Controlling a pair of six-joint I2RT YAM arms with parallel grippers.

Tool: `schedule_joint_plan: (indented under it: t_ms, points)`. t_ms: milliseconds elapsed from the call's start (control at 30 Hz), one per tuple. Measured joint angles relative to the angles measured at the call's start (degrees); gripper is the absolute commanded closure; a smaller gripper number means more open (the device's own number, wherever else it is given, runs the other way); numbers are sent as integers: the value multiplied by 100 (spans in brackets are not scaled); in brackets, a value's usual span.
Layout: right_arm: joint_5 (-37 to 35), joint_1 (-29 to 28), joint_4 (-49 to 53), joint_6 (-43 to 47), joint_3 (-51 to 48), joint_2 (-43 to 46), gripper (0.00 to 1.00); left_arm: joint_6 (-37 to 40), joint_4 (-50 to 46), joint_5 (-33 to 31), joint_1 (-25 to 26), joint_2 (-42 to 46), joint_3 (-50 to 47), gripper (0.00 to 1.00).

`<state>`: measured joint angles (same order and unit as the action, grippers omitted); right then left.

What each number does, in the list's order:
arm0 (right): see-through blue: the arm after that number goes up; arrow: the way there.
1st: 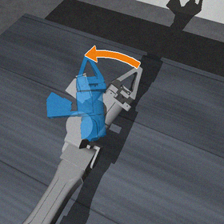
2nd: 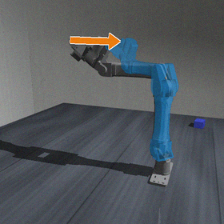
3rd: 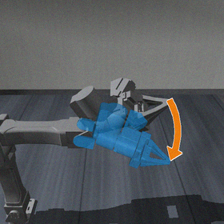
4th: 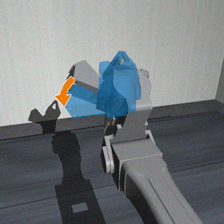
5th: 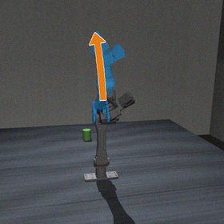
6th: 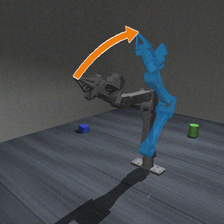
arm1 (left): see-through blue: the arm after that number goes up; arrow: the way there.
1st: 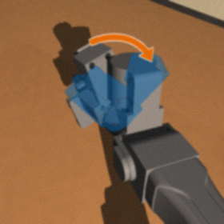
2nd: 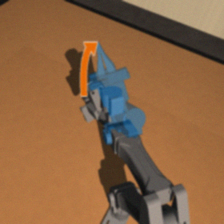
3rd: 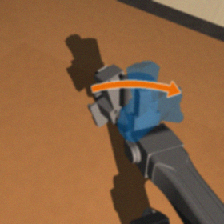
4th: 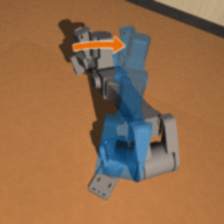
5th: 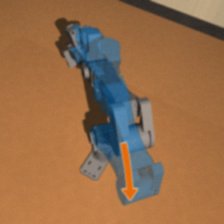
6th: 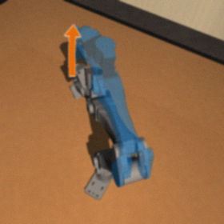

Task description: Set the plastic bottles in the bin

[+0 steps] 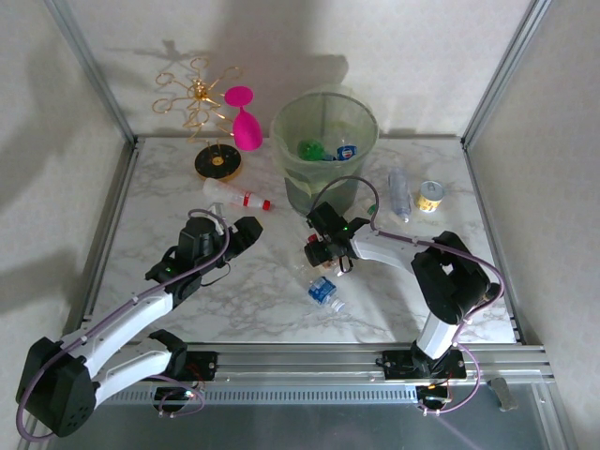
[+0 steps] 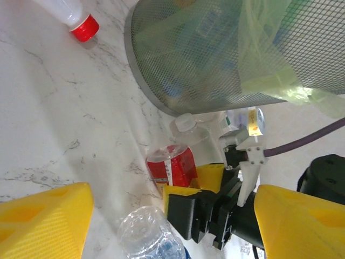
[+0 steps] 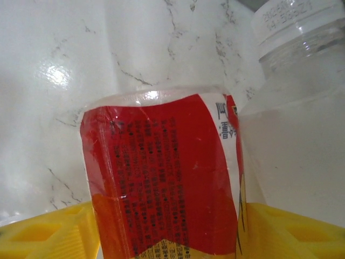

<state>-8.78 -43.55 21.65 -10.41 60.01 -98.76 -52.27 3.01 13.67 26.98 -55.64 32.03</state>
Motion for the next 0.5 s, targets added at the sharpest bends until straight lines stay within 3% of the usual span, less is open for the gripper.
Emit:
schedule_joint_plan:
  t_ms: [333, 500]
  points:
    - [57, 0, 0, 0, 0, -4, 26, 125, -120, -90, 0, 157, 116, 22]
    - [109, 0, -4, -4, 0, -55, 33, 129, -170, -107, 15, 162, 125, 22]
